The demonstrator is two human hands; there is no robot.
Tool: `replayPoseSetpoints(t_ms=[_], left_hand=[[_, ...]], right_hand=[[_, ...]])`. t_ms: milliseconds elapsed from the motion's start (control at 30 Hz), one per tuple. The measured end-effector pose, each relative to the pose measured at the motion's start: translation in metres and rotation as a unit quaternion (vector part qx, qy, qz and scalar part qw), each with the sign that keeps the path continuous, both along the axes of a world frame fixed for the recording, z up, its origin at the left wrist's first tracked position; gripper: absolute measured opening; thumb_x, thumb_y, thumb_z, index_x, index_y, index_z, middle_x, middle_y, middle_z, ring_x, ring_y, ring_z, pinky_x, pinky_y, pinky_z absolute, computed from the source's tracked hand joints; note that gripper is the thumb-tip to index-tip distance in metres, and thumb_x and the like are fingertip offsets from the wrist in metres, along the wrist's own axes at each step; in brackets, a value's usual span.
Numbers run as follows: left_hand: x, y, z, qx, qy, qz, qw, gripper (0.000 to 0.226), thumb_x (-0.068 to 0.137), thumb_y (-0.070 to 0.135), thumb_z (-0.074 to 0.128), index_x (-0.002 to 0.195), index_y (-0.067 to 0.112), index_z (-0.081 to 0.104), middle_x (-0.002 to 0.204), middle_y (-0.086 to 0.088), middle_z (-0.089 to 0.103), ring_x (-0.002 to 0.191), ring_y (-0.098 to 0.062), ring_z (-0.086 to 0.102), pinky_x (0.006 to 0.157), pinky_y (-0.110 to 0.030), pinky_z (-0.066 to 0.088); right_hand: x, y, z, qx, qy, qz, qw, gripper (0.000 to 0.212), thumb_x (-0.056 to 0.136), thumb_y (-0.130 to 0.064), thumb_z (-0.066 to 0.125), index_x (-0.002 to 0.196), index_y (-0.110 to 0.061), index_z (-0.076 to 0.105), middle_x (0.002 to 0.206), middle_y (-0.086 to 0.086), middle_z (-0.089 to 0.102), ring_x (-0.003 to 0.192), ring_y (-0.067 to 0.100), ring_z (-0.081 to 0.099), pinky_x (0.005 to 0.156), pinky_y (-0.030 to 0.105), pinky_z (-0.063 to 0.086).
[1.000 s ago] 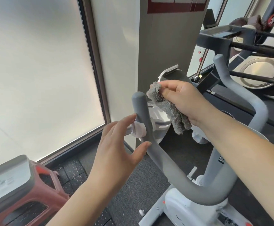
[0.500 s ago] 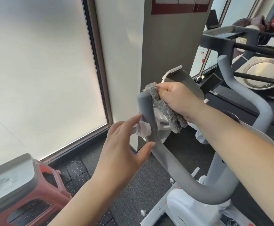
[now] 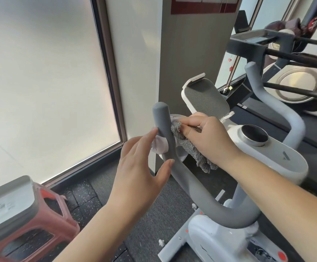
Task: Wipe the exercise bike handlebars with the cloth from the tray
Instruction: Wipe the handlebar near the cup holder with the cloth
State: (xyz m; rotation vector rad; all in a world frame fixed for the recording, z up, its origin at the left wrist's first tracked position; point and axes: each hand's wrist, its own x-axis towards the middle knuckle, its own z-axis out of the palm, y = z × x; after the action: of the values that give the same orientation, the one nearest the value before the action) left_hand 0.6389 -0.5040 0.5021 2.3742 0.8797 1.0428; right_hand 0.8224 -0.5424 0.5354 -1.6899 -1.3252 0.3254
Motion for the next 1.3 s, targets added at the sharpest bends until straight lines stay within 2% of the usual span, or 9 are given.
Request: replayPoseSetpoints(t_ms=[200,367,533,700,833,933,1100,1200,1300], left_hand=[[0.000,-0.001,0.000,-0.009,-0.004,0.003,1.000,0.066,0.079,0.035,0.071,0.138,0.023,0.044,0.109,0.022,0.044,0.115,-0.008,0.045,0.098,-0.002,0.022],[0.001,-0.002,0.000,-0.016,0.000,0.007,1.000,0.066,0.079,0.031,0.073,0.138,0.021,0.045,0.110,0.021,0.044,0.118,-0.008,0.044,0.098,0.000,0.020],[0.002,-0.003,-0.001,-0.017,-0.005,0.005,1.000,0.064,0.081,0.034,0.069,0.138,0.019,0.045,0.112,0.018,0.048,0.119,-0.009,0.045,0.099,-0.004,0.024],[0.003,-0.003,-0.002,-0.015,-0.015,0.009,1.000,0.063,0.081,0.031,0.070,0.137,0.019,0.046,0.110,0.020,0.047,0.119,-0.012,0.047,0.100,-0.012,0.028],[0.004,-0.004,-0.001,-0.021,-0.020,0.006,1.000,0.061,0.081,0.030,0.069,0.137,0.020,0.046,0.108,0.031,0.039,0.118,-0.013,0.047,0.100,-0.012,0.028],[0.003,-0.004,0.000,-0.022,-0.016,0.007,1.000,0.062,0.081,0.030,0.069,0.137,0.019,0.046,0.109,0.021,0.044,0.119,-0.012,0.047,0.100,-0.009,0.026],[0.003,-0.004,-0.001,-0.027,-0.018,0.009,0.999,0.062,0.081,0.029,0.070,0.137,0.018,0.046,0.112,0.018,0.046,0.119,-0.011,0.046,0.100,-0.007,0.026],[0.004,-0.005,-0.001,-0.025,-0.021,0.011,0.999,0.062,0.079,0.033,0.065,0.137,0.017,0.047,0.110,0.018,0.047,0.118,-0.011,0.047,0.099,-0.007,0.026],[0.004,-0.005,-0.002,-0.021,-0.021,0.014,0.999,0.063,0.079,0.034,0.065,0.137,0.018,0.047,0.110,0.018,0.047,0.118,-0.011,0.046,0.099,-0.009,0.027]], right_hand=[[-0.007,-0.012,-0.010,0.020,0.039,-0.068,0.997,0.015,0.086,-0.020,0.068,0.084,-0.035,0.067,0.086,-0.019,0.067,0.083,-0.014,0.058,0.074,0.001,0.040],[-0.011,-0.016,-0.011,0.004,0.025,-0.104,0.994,0.013,0.087,-0.022,0.066,0.085,-0.035,0.066,0.087,-0.020,0.064,0.085,-0.008,0.059,0.074,0.006,0.041],[-0.012,-0.017,-0.011,-0.023,-0.023,-0.122,0.992,0.013,0.088,-0.022,0.065,0.096,-0.028,0.072,0.101,-0.006,0.060,0.094,0.007,0.055,0.080,0.016,0.036],[-0.022,-0.028,-0.014,-0.027,-0.015,-0.114,0.993,0.024,0.080,-0.034,0.073,0.103,-0.032,0.067,0.102,-0.014,0.052,0.089,-0.011,0.052,0.078,-0.007,0.030],[-0.025,-0.034,-0.020,-0.020,-0.007,-0.133,0.991,0.028,0.077,-0.034,0.077,0.103,-0.032,0.067,0.096,-0.019,0.056,0.084,-0.021,0.047,0.073,-0.009,0.029],[-0.020,-0.035,-0.024,-0.062,0.033,-0.119,0.990,0.021,0.076,-0.031,0.077,0.096,-0.030,0.069,0.086,-0.028,0.058,0.083,-0.019,0.051,0.073,-0.002,0.034],[-0.014,-0.027,-0.031,-0.067,0.162,-0.096,0.980,0.020,0.073,-0.020,0.081,0.081,-0.024,0.063,0.085,-0.011,0.068,0.078,-0.002,0.062,0.074,0.014,0.046],[-0.008,-0.025,-0.033,-0.090,0.160,-0.051,0.982,0.015,0.077,-0.023,0.077,0.078,-0.023,0.062,0.082,-0.003,0.066,0.074,0.009,0.058,0.078,0.025,0.046],[0.001,-0.029,-0.032,-0.103,0.163,0.025,0.981,0.014,0.081,-0.019,0.074,0.080,-0.024,0.061,0.083,-0.010,0.064,0.079,0.003,0.058,0.086,0.024,0.045]])
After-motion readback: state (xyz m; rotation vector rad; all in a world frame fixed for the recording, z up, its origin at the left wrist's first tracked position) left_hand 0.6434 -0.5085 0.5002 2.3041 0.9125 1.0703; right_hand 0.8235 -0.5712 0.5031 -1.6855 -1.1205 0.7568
